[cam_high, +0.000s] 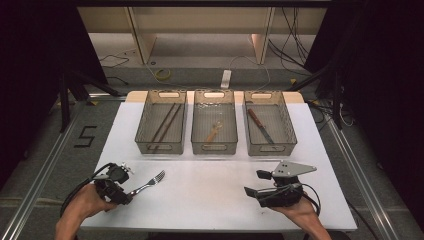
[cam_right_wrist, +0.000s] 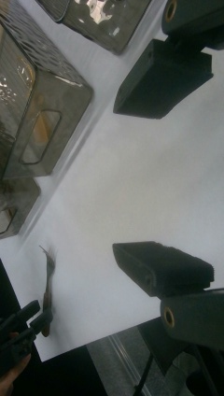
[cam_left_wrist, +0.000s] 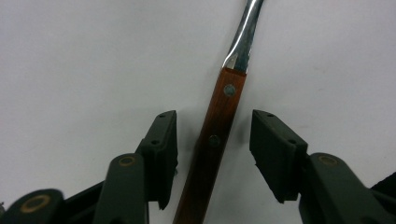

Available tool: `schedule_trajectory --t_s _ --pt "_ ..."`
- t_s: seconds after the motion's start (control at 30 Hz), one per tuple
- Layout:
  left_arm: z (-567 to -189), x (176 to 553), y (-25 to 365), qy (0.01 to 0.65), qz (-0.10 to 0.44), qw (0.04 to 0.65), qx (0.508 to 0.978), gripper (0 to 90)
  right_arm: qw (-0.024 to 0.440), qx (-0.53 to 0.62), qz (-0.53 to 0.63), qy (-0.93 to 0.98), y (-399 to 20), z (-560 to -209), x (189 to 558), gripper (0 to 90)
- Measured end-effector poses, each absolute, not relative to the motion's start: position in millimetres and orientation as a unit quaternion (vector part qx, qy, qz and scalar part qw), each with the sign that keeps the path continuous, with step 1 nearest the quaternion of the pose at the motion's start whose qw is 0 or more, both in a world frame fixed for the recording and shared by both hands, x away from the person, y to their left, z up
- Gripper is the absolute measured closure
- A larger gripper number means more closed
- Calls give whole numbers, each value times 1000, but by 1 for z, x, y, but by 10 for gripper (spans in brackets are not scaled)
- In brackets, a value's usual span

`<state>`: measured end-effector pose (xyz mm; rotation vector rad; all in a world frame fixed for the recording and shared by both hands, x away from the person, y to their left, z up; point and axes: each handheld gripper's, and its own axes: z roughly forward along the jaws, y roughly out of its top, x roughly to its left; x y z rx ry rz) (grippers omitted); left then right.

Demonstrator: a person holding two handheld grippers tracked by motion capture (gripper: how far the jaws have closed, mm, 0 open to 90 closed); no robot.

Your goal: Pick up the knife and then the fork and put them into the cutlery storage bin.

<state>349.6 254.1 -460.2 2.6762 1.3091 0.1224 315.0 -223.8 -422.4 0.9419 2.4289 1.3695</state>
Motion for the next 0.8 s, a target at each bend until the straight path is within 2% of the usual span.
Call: schedule_trajectory --t_s 0.33,0.6,0.8 --pt "-462 348 260 435 21 66 898 592 99 316 463 822 -223 -422 314 281" --pt "-462 346 264 429 18 56 901 630 100 316 465 821 -223 -421 314 283" --pt "-461 345 263 417 21 52 907 691 100 317 465 821 -224 -421 314 283"
